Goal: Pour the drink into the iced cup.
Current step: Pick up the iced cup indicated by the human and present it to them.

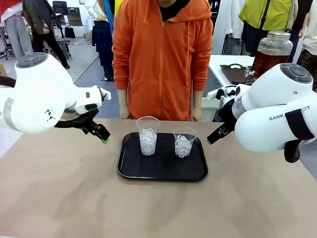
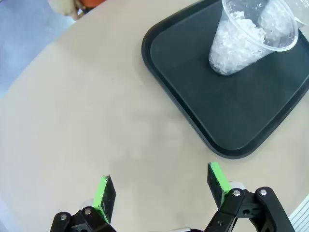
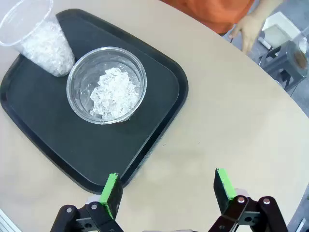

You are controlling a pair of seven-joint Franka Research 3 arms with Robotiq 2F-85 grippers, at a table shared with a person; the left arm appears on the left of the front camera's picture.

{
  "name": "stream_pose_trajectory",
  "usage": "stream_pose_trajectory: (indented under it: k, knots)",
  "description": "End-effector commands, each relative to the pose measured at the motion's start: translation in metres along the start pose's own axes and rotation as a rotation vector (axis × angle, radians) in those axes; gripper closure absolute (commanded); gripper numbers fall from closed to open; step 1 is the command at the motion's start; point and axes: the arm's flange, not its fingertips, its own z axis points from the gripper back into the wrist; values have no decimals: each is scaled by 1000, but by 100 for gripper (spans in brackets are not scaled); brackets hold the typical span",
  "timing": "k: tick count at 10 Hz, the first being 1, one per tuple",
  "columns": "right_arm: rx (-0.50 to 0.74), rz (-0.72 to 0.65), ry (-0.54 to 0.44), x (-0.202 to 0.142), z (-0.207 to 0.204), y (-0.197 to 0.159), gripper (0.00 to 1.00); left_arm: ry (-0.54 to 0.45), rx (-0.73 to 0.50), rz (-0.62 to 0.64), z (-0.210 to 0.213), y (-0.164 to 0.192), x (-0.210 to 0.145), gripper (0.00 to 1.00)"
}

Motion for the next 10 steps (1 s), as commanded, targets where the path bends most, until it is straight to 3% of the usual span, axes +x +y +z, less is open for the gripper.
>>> stream_pose_trajectory:
  k: [1, 10]
  knots:
    - [1, -3, -1, 0, 1, -1, 0, -2, 6, -7, 3, 2, 0, 0]
    - [0, 0, 0, 0, 0, 0, 0, 0, 0, 0, 0, 0, 0, 0]
